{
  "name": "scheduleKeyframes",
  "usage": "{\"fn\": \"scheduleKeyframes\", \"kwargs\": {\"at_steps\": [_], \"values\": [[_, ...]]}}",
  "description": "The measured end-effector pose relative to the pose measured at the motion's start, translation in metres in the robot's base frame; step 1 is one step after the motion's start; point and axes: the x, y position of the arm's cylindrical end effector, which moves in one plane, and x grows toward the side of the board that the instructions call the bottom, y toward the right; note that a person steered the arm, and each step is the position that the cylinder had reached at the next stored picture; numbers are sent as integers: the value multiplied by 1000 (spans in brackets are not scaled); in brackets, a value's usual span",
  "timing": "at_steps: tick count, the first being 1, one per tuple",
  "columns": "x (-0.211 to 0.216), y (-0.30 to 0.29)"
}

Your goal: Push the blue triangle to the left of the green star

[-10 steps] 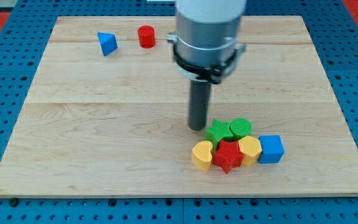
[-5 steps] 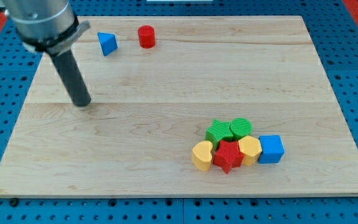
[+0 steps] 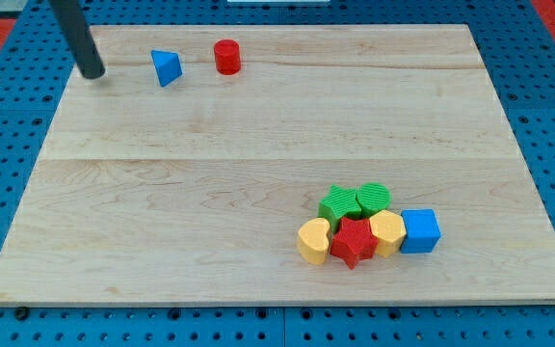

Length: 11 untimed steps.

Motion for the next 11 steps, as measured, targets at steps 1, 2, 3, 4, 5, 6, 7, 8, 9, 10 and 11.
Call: {"fn": "scheduleKeyframes", "kwargs": {"at_steps": [1,2,3,4,5,6,7,8,9,10,11], "values": [[-11,68],[-9,128],[30,150],[62,166],[83,200],[104,235],[134,256],[114,232],[123,186],[153,164],[182,135]]}}
